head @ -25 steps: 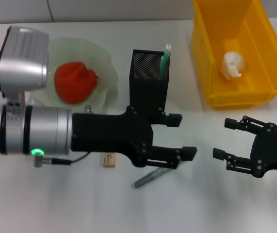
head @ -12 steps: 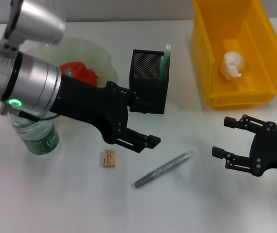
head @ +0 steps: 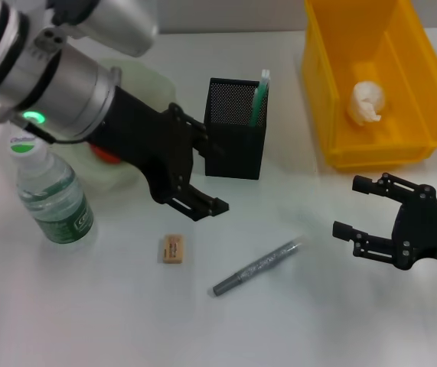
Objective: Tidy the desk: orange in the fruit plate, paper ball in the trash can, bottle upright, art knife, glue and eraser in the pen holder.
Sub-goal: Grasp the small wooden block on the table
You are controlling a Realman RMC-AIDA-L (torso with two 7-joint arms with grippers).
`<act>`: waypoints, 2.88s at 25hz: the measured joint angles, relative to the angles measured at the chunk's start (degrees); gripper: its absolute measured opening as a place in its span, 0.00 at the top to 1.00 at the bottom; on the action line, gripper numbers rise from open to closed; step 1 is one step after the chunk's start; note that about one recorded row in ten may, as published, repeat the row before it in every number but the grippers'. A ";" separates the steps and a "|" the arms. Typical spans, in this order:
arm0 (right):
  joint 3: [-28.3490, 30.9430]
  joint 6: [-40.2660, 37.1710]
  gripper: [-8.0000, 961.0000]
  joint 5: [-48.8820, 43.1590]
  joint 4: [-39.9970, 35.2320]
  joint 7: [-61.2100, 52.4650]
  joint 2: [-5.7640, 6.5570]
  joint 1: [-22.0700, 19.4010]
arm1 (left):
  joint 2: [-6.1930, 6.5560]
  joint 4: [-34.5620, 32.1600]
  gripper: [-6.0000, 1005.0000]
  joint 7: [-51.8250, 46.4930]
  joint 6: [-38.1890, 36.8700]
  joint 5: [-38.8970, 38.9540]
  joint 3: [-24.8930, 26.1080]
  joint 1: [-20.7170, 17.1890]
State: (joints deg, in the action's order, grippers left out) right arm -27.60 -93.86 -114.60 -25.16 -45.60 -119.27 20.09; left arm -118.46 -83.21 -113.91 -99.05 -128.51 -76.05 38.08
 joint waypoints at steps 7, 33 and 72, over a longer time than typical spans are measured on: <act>0.79 0.12 0.22 0.07 0.71 -0.41 0.01 0.27 | -0.12 0.38 0.23 -1.58 -2.15 -8.44 -3.56 5.64; 1.41 1.31 0.23 0.01 1.89 -0.54 0.01 0.68 | -0.71 10.96 0.26 -8.10 3.69 -20.71 -24.60 13.52; -3.00 2.29 0.23 -0.63 2.92 -0.61 0.18 3.08 | -0.72 18.95 0.28 -8.56 8.44 -17.55 -27.26 14.78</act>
State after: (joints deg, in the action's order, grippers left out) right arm -30.60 -91.57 -115.22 -22.24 -46.21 -119.09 23.18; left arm -119.18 -64.25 -122.47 -90.60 -146.06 -103.31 52.86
